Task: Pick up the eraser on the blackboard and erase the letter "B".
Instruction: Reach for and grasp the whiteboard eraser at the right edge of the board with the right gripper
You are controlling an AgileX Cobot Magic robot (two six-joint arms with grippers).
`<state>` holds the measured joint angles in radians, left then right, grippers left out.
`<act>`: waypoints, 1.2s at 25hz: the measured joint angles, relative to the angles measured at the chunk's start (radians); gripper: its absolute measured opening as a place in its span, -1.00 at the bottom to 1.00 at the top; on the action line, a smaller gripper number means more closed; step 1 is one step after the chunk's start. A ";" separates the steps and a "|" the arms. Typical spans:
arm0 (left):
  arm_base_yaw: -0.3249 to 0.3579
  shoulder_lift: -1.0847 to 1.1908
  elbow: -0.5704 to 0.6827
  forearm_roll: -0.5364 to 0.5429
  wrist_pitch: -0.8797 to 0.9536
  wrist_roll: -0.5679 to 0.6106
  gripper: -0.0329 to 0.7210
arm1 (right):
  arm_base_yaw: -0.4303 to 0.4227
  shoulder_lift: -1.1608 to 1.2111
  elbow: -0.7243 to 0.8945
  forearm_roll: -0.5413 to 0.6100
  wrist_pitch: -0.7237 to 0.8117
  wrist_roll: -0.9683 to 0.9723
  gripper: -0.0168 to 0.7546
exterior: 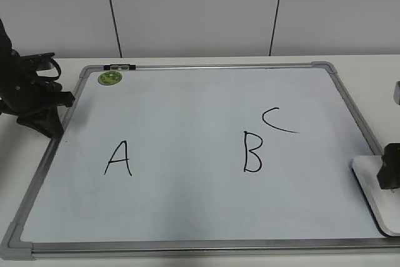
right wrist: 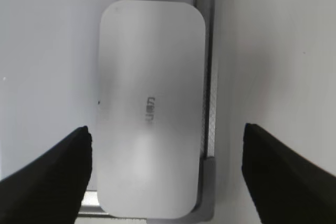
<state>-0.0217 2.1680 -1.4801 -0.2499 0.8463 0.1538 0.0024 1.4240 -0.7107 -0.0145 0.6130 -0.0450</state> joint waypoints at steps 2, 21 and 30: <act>0.000 0.000 0.000 0.000 0.000 0.000 -0.78 | 0.000 0.064 -0.030 0.000 -0.002 0.000 0.78; 0.000 0.000 -0.001 0.000 0.002 0.000 -0.78 | 0.000 0.251 -0.078 0.076 -0.011 -0.088 0.60; 0.000 0.000 -0.001 0.000 0.002 0.000 -0.78 | 0.000 0.262 -0.128 0.085 0.063 -0.088 0.40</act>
<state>-0.0217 2.1680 -1.4810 -0.2499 0.8482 0.1538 0.0024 1.6860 -0.8390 0.0705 0.6762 -0.1330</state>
